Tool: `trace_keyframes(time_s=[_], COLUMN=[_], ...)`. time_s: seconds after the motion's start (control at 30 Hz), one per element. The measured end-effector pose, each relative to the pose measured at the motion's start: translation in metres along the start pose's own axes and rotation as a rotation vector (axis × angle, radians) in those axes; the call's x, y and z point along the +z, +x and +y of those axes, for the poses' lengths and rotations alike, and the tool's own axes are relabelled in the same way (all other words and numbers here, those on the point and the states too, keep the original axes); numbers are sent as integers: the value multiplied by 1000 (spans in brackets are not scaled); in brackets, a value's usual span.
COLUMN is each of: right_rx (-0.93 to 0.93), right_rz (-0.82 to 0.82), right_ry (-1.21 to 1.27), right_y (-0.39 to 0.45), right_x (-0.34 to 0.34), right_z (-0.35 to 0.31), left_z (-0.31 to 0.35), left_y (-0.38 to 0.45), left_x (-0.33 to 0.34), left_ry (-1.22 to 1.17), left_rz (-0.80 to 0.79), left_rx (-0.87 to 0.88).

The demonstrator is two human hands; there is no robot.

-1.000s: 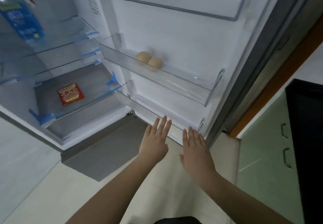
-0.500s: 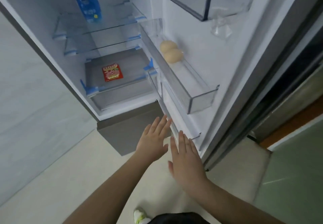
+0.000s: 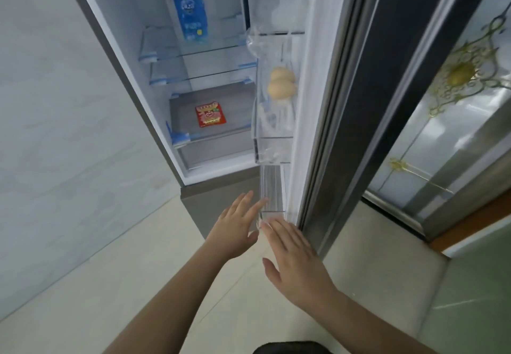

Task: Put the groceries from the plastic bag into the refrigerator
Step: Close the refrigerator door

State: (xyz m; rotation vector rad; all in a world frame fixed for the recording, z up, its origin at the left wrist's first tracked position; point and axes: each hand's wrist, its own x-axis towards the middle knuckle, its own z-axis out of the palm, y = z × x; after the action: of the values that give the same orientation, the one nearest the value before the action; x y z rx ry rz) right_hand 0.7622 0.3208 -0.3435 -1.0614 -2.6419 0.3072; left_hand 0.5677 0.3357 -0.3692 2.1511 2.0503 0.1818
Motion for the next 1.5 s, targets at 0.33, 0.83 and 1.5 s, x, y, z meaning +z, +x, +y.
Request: trace_keyframes(time_s=[0.33, 0.83, 1.5], right_rx=[-133, -360, -870], right_rz=[212, 682, 420], right_ry=[-10, -201, -194], right_y=[0, 73, 266], right_x=[-12, -55, -64], right_z=[-51, -60, -76], left_z=[-37, -11, -87], left_y=[-65, -102, -29], left_x=[-35, -70, -111], left_ry=[-136, -371, -368], left_rz=[150, 587, 648], left_rx=[-224, -84, -623])
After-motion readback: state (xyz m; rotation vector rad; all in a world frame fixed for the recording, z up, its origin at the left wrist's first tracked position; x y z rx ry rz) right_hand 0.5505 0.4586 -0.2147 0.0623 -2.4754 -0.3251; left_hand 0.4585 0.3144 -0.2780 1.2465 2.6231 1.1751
